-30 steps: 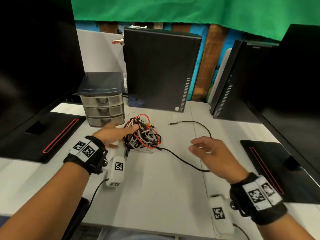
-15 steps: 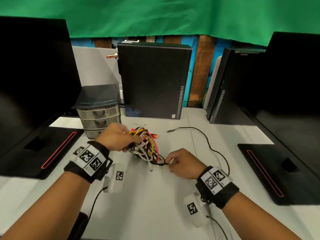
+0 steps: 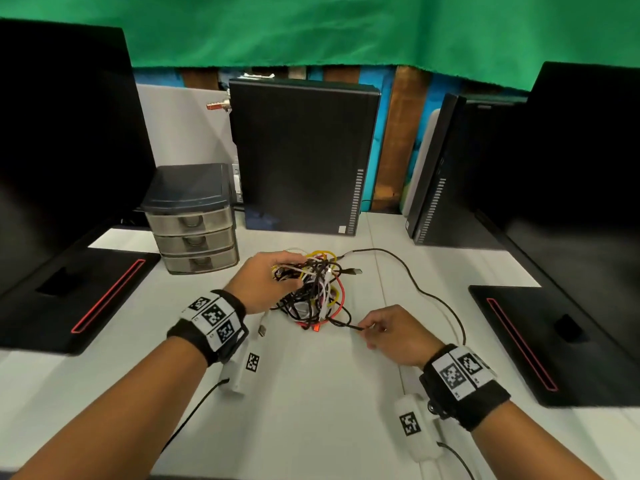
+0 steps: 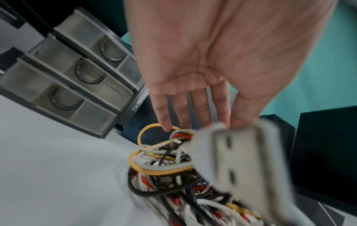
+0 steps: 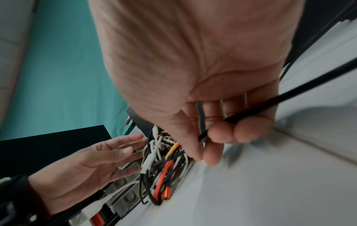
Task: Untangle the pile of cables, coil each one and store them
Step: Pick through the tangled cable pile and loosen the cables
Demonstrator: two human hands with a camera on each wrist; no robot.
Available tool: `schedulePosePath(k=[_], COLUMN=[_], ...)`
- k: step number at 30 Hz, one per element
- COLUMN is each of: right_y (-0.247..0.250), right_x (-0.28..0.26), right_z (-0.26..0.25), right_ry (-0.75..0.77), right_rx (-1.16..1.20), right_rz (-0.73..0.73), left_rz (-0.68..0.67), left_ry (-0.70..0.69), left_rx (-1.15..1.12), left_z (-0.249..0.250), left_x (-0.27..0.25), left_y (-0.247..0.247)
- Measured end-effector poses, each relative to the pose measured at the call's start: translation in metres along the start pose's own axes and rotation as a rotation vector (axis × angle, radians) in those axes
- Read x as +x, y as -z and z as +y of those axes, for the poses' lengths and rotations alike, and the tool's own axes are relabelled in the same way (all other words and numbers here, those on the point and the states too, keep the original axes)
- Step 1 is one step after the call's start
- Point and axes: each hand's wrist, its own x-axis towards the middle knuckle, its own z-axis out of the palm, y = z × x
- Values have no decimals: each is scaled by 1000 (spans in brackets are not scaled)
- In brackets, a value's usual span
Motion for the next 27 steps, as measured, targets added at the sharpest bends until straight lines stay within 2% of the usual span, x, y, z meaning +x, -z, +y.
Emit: schedulePosePath(k=[3, 8, 11, 15, 17, 20, 22, 24, 27], right_y=[4, 13, 22, 25, 25, 24, 22, 20, 15], right_x=[-4, -9, -9, -4, 0, 7, 10, 12, 13], right_z=[11, 27, 37, 44, 42, 34, 28, 25, 20], right_ry=[-24, -11, 6, 13, 30, 54, 59, 53, 46], right_rx=[47, 155, 145, 112, 92, 65, 46, 22, 23], right_rz=[5, 71, 92, 124, 140, 121, 99, 82, 69], left_rz=[-15, -8, -42, -9, -58, -276, -371, -387, -306], left_ry=[-28, 82, 49, -50, -60, 45, 100, 121, 109], left_rx=[165, 299, 426, 575, 527, 256, 137, 98, 155], left_z=[-2, -2, 0, -4, -5, -15, -27, -34, -37], left_x=[6, 12, 9, 0, -4, -9, -11, -11, -9], left_y=[-7, -7, -9, -14, -13, -14, -15, -15, -19])
